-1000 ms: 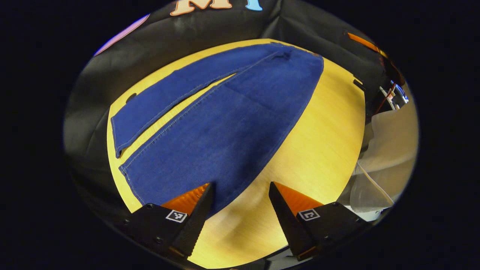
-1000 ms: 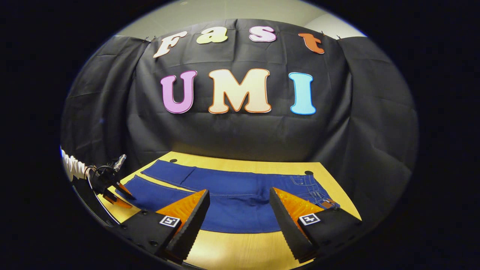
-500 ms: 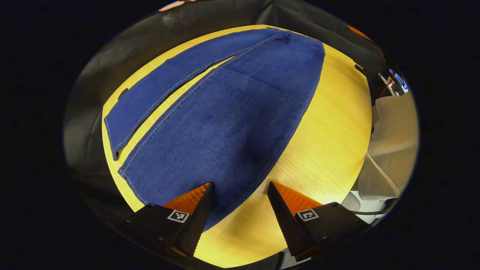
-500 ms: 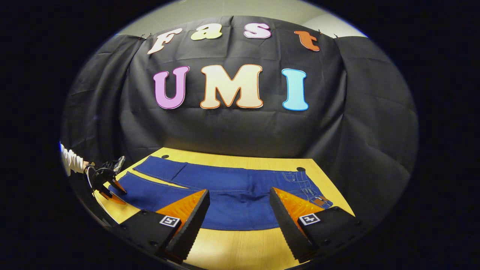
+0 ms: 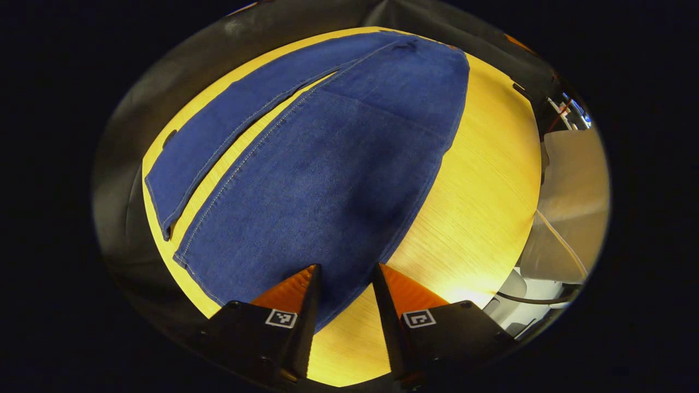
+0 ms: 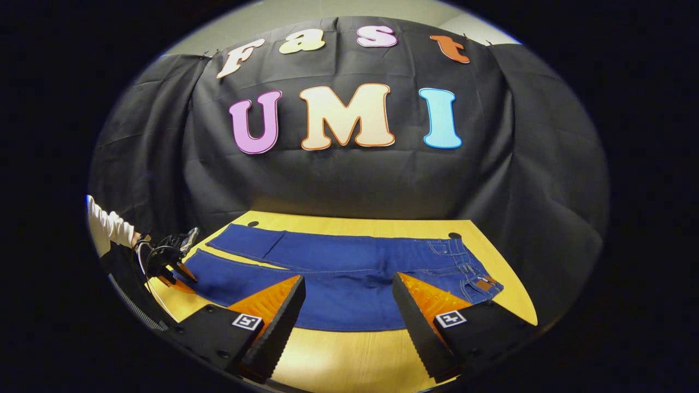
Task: Grasp the waist and the cuffs of the jeans and fold them to make the two legs overlap; first hold the waist and fold one-third of the jeans toward the cuffs, then hold the cuffs and fold the remaining one-third in the same direction to finish folding.
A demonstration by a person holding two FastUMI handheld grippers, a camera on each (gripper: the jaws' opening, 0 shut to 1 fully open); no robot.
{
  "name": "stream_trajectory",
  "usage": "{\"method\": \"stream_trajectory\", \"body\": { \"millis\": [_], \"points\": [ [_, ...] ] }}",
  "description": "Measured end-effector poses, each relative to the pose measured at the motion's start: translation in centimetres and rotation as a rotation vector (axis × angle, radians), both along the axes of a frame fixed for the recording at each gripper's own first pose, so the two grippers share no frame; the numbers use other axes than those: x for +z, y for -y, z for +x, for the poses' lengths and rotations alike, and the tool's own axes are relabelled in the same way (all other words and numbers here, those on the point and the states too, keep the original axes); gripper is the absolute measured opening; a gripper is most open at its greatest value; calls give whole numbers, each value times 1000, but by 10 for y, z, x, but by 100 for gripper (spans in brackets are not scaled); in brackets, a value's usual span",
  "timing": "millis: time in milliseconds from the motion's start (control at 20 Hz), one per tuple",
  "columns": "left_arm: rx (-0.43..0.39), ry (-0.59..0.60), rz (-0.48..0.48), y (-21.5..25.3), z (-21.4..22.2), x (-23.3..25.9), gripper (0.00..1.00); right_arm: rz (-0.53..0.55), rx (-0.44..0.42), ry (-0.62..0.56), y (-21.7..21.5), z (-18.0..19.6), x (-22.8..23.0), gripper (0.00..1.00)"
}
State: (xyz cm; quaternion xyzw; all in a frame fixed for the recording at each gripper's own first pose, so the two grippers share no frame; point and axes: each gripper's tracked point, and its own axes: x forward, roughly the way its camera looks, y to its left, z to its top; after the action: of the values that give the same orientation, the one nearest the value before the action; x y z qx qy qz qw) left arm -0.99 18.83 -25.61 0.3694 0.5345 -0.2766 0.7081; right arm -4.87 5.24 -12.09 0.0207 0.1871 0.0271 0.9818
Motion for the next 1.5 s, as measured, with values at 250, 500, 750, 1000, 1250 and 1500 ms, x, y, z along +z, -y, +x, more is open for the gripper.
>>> {"method": "stream_trajectory", "body": {
  "millis": [250, 500, 750, 1000, 1250, 1500],
  "points": [
    [-14, 13, 10, -1, 11, 2, 21, -19, -12, 6, 9, -5, 1, 99],
    [74, 7, -68, -2, 15, 1, 0, -86, 37, -9, 16, -2, -9, 99],
    [107, 20, -47, -2, 14, 2, 0, -190, 181, -77, 30, 11, -42, 99],
    [145, 12, 29, -3, 16, -1, 0, -247, 276, -212, 71, 35, -94, 99],
    [184, -4, 73, -3, 16, -1, 0, -362, 382, -374, 121, 48, -157, 99],
    [194, -38, 97, -4, 15, -2, 0, -359, 455, -537, 138, 52, -212, 99]
  ]
}}
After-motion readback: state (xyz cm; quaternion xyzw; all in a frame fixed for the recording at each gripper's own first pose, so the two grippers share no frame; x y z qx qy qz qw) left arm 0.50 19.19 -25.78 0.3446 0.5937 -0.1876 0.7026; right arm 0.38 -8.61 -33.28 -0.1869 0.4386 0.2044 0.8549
